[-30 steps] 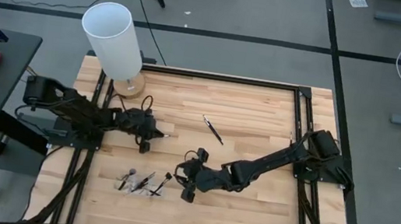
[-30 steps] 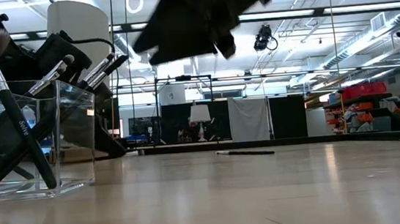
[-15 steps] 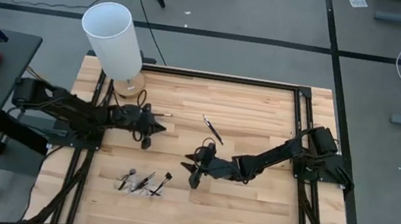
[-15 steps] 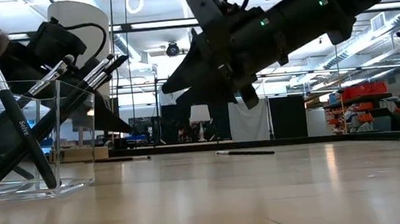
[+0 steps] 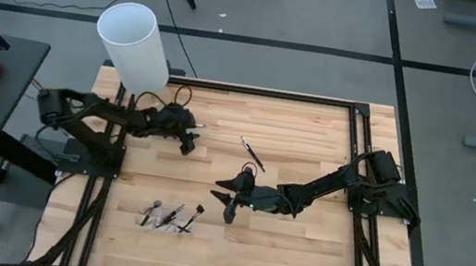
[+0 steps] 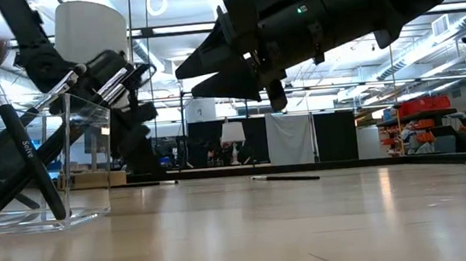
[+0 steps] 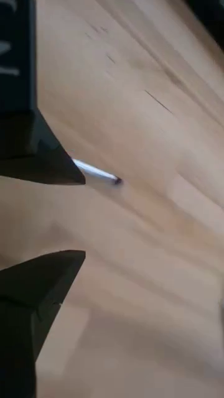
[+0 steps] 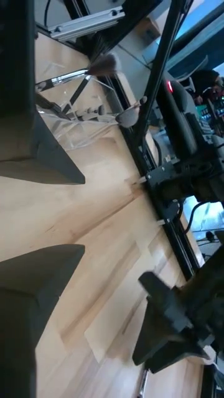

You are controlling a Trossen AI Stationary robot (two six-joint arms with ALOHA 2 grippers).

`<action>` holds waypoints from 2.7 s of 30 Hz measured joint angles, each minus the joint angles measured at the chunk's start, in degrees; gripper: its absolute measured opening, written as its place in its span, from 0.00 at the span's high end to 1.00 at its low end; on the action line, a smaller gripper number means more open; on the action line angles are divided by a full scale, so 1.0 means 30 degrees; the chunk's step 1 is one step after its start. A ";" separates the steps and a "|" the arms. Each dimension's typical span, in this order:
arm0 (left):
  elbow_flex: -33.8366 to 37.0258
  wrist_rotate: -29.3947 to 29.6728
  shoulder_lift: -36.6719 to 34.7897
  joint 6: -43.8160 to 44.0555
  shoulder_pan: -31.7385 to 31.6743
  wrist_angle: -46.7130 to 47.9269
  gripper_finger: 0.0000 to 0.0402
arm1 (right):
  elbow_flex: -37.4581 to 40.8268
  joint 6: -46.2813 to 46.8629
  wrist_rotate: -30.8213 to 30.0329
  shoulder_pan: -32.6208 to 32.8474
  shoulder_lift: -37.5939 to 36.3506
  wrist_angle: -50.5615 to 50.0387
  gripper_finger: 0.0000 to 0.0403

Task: Put items in baskets/containers
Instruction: Put the eyeshadow brush into the transparent organizer

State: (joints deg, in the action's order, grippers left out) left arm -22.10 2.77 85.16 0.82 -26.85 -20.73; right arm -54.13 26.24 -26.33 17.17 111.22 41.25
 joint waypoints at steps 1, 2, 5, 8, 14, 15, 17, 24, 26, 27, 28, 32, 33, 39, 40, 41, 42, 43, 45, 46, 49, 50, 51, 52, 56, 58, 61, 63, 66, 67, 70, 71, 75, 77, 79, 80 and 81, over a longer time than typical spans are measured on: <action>-0.0129 0.0024 0.0427 -0.0009 -0.0241 0.0044 0.54 | 0.0000 0.0003 0.0000 0.0000 0.0000 0.0000 0.58; -0.0271 0.0092 0.0855 -0.0013 -0.0470 0.0040 0.53 | 0.0000 0.0015 0.0000 0.0000 0.0000 -0.0003 0.58; -0.0525 0.0220 0.1652 -0.0459 -0.1051 -0.0124 0.53 | 0.0000 0.0007 0.0000 0.0000 0.0000 -0.0015 0.58; -0.0556 0.0072 0.1785 -0.0497 -0.1349 -0.0284 0.53 | 0.0000 -0.0058 0.0078 0.0000 0.0001 -0.0041 0.58; -0.0505 -0.0936 0.0898 -0.0405 -0.1411 -0.0021 0.53 | 0.0000 -0.0124 0.0095 0.0000 0.0007 -0.0058 0.58; -0.0505 -0.0949 0.0676 -0.0398 -0.1452 0.0069 0.53 | 0.0000 -0.0124 0.0095 0.0000 0.0004 -0.0058 0.58; -0.0505 -0.0874 0.0170 -0.0395 -0.1588 0.0235 0.53 | 0.0000 -0.0124 0.0091 0.0000 0.0007 -0.0058 0.58; -0.0512 0.0486 -0.0321 -0.0140 -0.2676 0.0754 0.53 | 0.0000 -0.0121 0.0083 0.0000 0.0007 -0.0044 0.58; -0.0505 0.0004 -0.0150 -0.0149 -0.3143 0.1201 0.53 | 0.0000 -0.0095 0.0087 0.0000 0.0007 -0.0044 0.58; -0.0505 -0.0294 -0.0038 -0.0218 -0.3305 0.1321 0.53 | 0.0000 -0.0098 0.0080 0.0000 0.0007 -0.0044 0.58; -0.0505 -0.0490 0.0102 -0.0404 -0.3430 0.1343 0.53 | 0.0000 -0.0095 0.0080 0.0000 0.0007 -0.0037 0.58; -0.0500 -0.0893 0.0912 -0.0758 -0.3723 0.1332 0.53 | 0.0000 -0.0066 0.0080 0.0000 0.0007 -0.0023 0.58; -0.0546 -0.1270 0.1098 -0.0970 -0.3751 0.1274 0.54 | 0.0000 -0.0066 0.0080 0.0000 0.0007 -0.0022 0.58; -0.0627 -0.2525 0.2257 -0.2034 -0.3450 0.0978 0.66 | 0.0000 -0.0064 0.0080 0.0000 0.0007 -0.0013 0.58; -0.0629 -0.2624 0.2371 -0.2197 -0.3361 0.0937 0.70 | 0.0000 -0.0066 0.0080 0.0000 0.0007 -0.0007 0.58; -0.0634 -0.2706 0.2429 -0.2380 -0.3264 0.0986 0.75 | 0.0000 -0.0058 0.0080 0.0000 0.0007 -0.0007 0.58; -0.0636 -0.2736 0.2451 -0.2483 -0.3171 0.1021 0.80 | 0.0000 -0.0058 0.0079 0.0000 0.0007 -0.0007 0.58; -0.0636 -0.2795 0.2454 -0.2505 -0.3076 0.1059 0.85 | 0.0000 -0.0058 0.0073 0.0000 0.0007 -0.0007 0.58; -0.0636 -0.2812 0.2458 -0.2500 -0.2903 0.1062 0.94 | 0.0000 -0.0058 0.0073 0.0000 0.0007 -0.0015 0.58; -0.0636 -0.2873 0.2458 -0.2500 -0.2843 0.1042 0.96 | 0.0000 -0.0061 0.0078 0.0000 0.0007 -0.0007 0.58; -0.0636 -0.3049 0.2507 -0.2493 -0.2618 0.0956 0.96 | 0.0000 -0.0058 0.0073 0.0000 0.0007 -0.0015 0.58; -0.0634 -0.3119 0.2517 -0.2460 -0.2547 0.0947 0.96 | 0.0000 -0.0062 0.0073 0.0000 0.0007 -0.0015 0.58; -0.0625 -0.3151 0.2517 -0.2385 -0.2468 0.0940 0.96 | 0.0000 -0.0060 0.0073 0.0000 0.0007 -0.0015 0.58; -0.0622 -0.3192 0.2517 -0.2239 -0.2362 0.0932 0.97 | 0.0004 -0.0058 0.0073 0.0000 0.0007 -0.0015 0.58; -0.0573 -0.4910 0.2535 -0.1744 -0.1930 0.0847 0.97 | 0.0007 0.0048 0.0073 0.0029 0.0007 -0.0037 0.58; -0.0521 -0.5693 0.2566 -0.1375 -0.1582 0.0740 0.97 | 0.0007 0.0095 0.0077 0.0029 0.0007 -0.0077 0.58; -0.0446 -0.6124 0.2324 -0.0971 -0.1049 0.0818 0.98 | 0.0007 0.0095 0.0073 0.0029 0.0007 -0.0185 0.58; -0.0387 -0.6158 0.1922 -0.0689 -0.0625 0.0827 0.98 | 0.0007 0.0095 0.0073 0.0029 0.0008 -0.0229 0.58; 0.0096 -0.6187 0.0944 -0.0275 0.0059 0.0553 0.99 | 0.0007 0.0315 0.0073 0.0024 0.0012 -0.0588 0.58; 0.0255 -0.6338 0.0523 0.0002 0.0275 0.0446 1.00 | 0.0007 0.0492 0.0080 0.0029 0.0015 -0.0784 0.58; 0.0921 -0.6198 -0.0731 0.0284 0.0944 0.0243 0.99 | 0.0015 0.0987 0.0079 0.0029 0.0022 -0.1357 0.58; 0.1221 -0.6121 -0.1200 0.0533 0.1184 0.0023 0.99 | 0.0018 0.1121 0.0073 0.0029 0.0022 -0.1601 0.58; 0.2213 -0.5668 -0.2829 0.1004 0.2050 -0.1317 0.99 | 0.0022 0.1569 0.0073 0.0022 0.0022 -0.1989 0.58; 0.2582 -0.5061 -0.3452 0.0528 0.2314 -0.1312 1.00 | 0.0022 0.1588 0.0073 0.0022 0.0022 -0.1996 0.58; 0.2828 -0.4790 -0.3940 -0.0141 0.2466 -0.1779 0.99 | 0.0022 0.1520 0.0073 0.0007 0.0022 -0.2004 0.58; 0.2905 -0.4784 -0.4045 -0.0435 0.2514 -0.2184 0.98 | 0.0022 0.1504 0.0069 0.0003 0.0022 -0.2004 0.58; 0.2892 -0.4729 -0.4017 -0.0482 0.2524 -0.2561 0.96 | 0.0022 0.1469 0.0069 -0.0036 0.0022 -0.1996 0.58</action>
State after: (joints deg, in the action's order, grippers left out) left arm -13.43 -11.41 73.11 -0.62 -19.28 -28.41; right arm -54.06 30.65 -26.12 17.06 111.28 35.27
